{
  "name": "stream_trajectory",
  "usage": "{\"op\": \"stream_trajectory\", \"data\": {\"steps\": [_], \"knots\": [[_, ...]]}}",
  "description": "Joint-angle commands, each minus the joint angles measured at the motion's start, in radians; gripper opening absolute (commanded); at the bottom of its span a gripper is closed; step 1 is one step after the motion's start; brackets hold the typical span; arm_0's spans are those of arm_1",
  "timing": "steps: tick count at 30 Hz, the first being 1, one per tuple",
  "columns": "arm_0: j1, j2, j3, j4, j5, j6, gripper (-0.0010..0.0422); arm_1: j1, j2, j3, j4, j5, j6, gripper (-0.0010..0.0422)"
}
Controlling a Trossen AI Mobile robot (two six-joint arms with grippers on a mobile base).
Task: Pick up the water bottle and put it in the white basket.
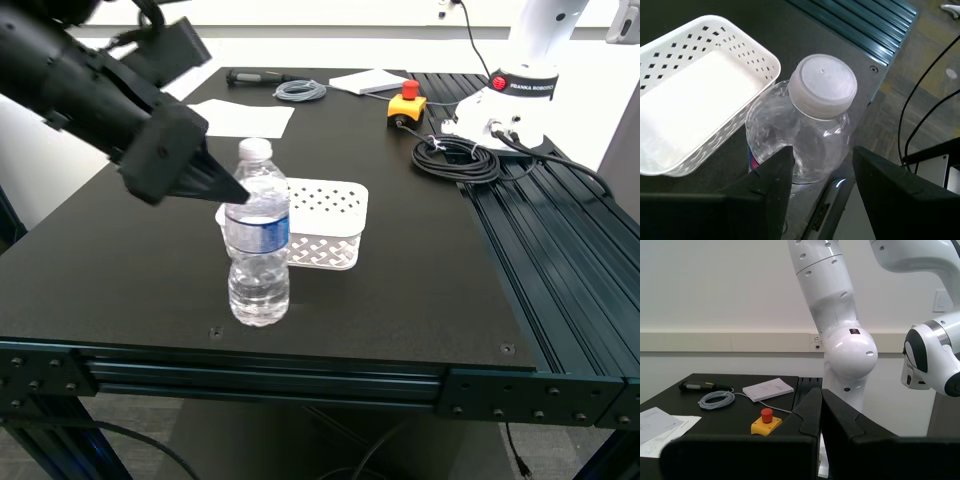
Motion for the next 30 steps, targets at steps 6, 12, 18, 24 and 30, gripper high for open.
{"op": "stream_trajectory", "data": {"steps": [6,12,18,24,30], "knots": [[0.0,0.0,0.001,0.003,0.0,0.0,0.0001,-0.015,0.167,0.014,0.121,0.003,0.003,0.0058],[0.0,0.0,0.001,0.003,0.0,0.0,0.0001,-0.015,0.169,0.032,0.164,0.003,0.013,-0.0004],[0.0,0.0,0.001,0.003,0.0,0.0,0.0001,-0.016,0.086,0.119,0.148,0.003,0.011,-0.0001],[0.0,0.0,0.001,0.003,0.0,0.0,0.0001,-0.014,0.083,0.227,0.14,-0.039,0.05,-0.0001],[0.0,0.0,0.001,0.003,0.0,0.0,0.0001,0.007,0.118,0.236,0.142,-0.188,0.181,-0.0001]]}}
